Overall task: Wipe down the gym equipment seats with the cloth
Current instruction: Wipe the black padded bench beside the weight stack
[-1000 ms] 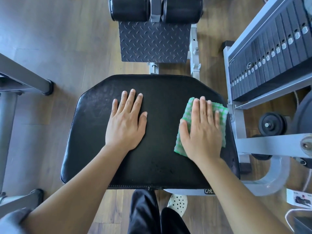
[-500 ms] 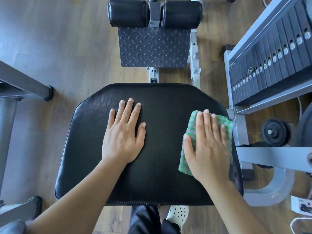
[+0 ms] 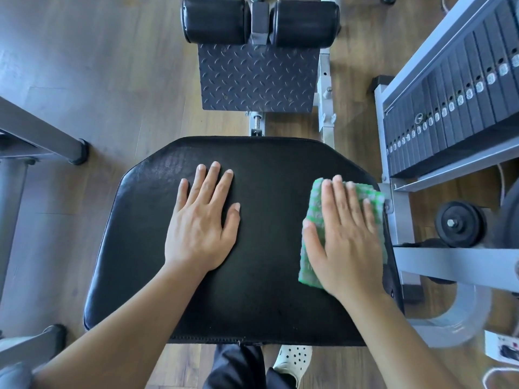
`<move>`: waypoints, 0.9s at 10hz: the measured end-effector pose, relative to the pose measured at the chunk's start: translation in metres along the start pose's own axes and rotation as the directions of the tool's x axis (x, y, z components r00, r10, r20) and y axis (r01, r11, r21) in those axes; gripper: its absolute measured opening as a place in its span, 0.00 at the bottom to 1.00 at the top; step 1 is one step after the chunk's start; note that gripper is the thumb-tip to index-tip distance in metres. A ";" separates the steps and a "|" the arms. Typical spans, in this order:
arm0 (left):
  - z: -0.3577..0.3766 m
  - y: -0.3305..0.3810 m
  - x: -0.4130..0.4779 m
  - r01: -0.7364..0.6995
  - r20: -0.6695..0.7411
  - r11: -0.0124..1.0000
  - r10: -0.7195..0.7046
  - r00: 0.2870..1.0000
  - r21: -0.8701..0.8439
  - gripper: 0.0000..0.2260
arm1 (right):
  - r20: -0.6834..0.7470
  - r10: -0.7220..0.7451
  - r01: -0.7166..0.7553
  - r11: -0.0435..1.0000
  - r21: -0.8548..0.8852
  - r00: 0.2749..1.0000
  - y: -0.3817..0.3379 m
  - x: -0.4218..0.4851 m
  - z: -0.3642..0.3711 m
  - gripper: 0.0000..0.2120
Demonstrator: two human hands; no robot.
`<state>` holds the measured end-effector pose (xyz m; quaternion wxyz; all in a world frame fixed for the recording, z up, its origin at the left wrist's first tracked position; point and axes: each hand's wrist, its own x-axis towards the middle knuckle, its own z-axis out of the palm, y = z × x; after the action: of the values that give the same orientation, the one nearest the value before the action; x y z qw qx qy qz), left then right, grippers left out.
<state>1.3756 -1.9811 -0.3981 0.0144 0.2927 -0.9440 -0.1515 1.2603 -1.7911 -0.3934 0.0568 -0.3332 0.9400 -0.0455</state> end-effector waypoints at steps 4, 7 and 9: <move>-0.001 0.001 0.000 0.000 0.005 1.000 0.000 1.000 -0.001 0.25 | 0.037 -0.121 0.121 0.993 0.008 0.992 -0.002 0.001 -0.001 0.31; -0.002 0.002 0.000 0.001 0.018 1.000 -0.002 1.000 0.003 0.26 | 0.051 -0.112 0.111 0.993 0.029 0.992 -0.021 0.050 0.003 0.33; -0.002 0.002 0.001 0.000 0.026 1.000 0.000 1.000 0.014 0.26 | 0.050 -0.115 0.115 0.993 -0.004 0.992 0.005 0.001 -0.004 0.31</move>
<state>1.3738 -1.9800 -0.3957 0.0003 0.2907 -0.9452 -0.1488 1.2563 -1.7879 -0.3904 0.0765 -0.3880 0.9177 -0.0371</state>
